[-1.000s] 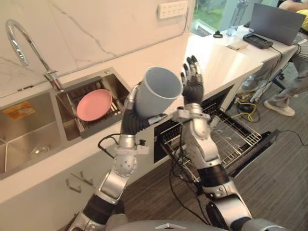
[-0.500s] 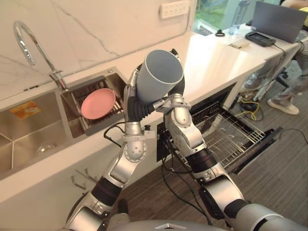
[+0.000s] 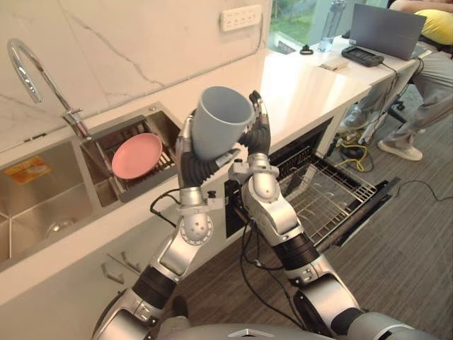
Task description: Walk over to the sink, pick up the cup, carry it to the dishwasher, place the cup inside the dishwasher, then close the dishwasher door
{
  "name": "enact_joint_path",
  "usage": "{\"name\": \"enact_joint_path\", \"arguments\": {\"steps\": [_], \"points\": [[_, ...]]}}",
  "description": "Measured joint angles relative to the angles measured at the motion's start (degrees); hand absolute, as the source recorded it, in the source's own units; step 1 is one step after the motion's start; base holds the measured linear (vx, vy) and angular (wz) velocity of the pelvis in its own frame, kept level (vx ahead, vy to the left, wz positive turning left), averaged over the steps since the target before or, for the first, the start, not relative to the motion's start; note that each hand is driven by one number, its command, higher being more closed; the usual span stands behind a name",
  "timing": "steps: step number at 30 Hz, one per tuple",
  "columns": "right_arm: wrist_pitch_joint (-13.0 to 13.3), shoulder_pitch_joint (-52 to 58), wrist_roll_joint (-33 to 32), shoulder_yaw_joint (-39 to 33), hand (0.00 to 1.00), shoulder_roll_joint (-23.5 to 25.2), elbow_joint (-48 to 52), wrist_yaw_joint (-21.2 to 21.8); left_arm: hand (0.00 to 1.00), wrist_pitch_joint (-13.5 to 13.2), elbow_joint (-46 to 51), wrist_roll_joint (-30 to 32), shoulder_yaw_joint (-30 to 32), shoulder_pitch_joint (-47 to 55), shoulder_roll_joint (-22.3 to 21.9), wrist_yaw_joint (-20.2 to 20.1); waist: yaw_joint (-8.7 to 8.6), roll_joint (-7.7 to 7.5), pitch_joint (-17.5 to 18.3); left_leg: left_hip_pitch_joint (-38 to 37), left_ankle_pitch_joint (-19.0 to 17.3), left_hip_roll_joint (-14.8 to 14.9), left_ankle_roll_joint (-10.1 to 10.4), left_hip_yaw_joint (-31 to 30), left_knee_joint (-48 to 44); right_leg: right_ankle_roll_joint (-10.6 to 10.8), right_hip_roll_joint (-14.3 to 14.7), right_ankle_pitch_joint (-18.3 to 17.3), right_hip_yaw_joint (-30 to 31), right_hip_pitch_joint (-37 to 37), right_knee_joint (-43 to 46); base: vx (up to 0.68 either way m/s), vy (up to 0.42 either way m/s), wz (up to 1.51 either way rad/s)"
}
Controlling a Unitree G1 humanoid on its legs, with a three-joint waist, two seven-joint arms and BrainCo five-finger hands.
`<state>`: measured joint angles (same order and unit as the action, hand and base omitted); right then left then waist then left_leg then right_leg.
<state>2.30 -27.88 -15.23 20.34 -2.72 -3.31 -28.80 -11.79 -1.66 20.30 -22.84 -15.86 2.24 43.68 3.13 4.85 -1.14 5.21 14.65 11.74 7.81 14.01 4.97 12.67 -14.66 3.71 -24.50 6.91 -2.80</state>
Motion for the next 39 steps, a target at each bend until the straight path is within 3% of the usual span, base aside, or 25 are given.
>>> {"name": "enact_joint_path", "arguments": {"steps": [7, 11, 18, 31, 39], "points": [[0.2, 3.3, 2.8, 0.4, 0.0, 0.1, 0.0, 0.1, 1.0, 0.2, -2.8, 0.0, 1.4, 0.0, -0.1, 0.2, -0.46, 0.0, 0.1, 0.0, 0.0, 0.0, 0.0, 0.0, 0.0, 0.0, 0.0, 0.0, 0.1, 0.0, 0.1, 0.0, 0.0, 0.0], [2.3, 4.3, 3.3, 0.5, 0.0, 0.1, 0.0, 2.3, 1.0, 0.1, -3.8, 0.1, 2.5, 0.0, -0.1, 0.8, -0.92, -0.01, 0.1, 0.0, 0.0, 0.0, 0.0, 0.0, 0.0, 0.0, 0.0, 0.0, 0.2, -0.1, 0.2, 0.0, 0.0, 0.0], [5.8, 5.9, 1.1, 2.4, 0.0, 1.7, -2.3, 4.9, 1.0, 0.2, -4.0, 0.2, 4.2, 0.1, -0.1, 1.1, -1.23, -0.02, 0.1, 0.0, 0.0, 0.0, -0.1, 0.0, 0.0, 0.0, 0.0, -0.1, 0.2, -0.2, 0.2, 0.0, 0.0, 0.0], [9.8, 5.9, -3.0, 7.1, 0.0, 2.4, -4.5, 5.1, 1.0, 0.2, -4.2, 2.7, 5.2, 1.4, 0.0, 2.0, -0.89, -0.12, 0.4, 0.1, 0.0, 0.0, -0.1, -0.2, 0.0, 0.0, 0.0, -0.1, 0.0, -0.2, 0.2, 0.0, 0.0, 0.0], [10.6, 5.9, -5.9, 8.2, 0.0, 2.4, -4.5, 5.1, 1.0, 0.2, -4.1, 6.0, 5.2, 1.4, 0.6, 2.4, -0.64, -0.1, 1.3, 0.1, 0.0, 0.0, -0.1, -0.3, 0.0, 0.0, 0.0, -0.1, -0.3, 0.0, 0.1, 0.0, 0.0, 0.0]]}}
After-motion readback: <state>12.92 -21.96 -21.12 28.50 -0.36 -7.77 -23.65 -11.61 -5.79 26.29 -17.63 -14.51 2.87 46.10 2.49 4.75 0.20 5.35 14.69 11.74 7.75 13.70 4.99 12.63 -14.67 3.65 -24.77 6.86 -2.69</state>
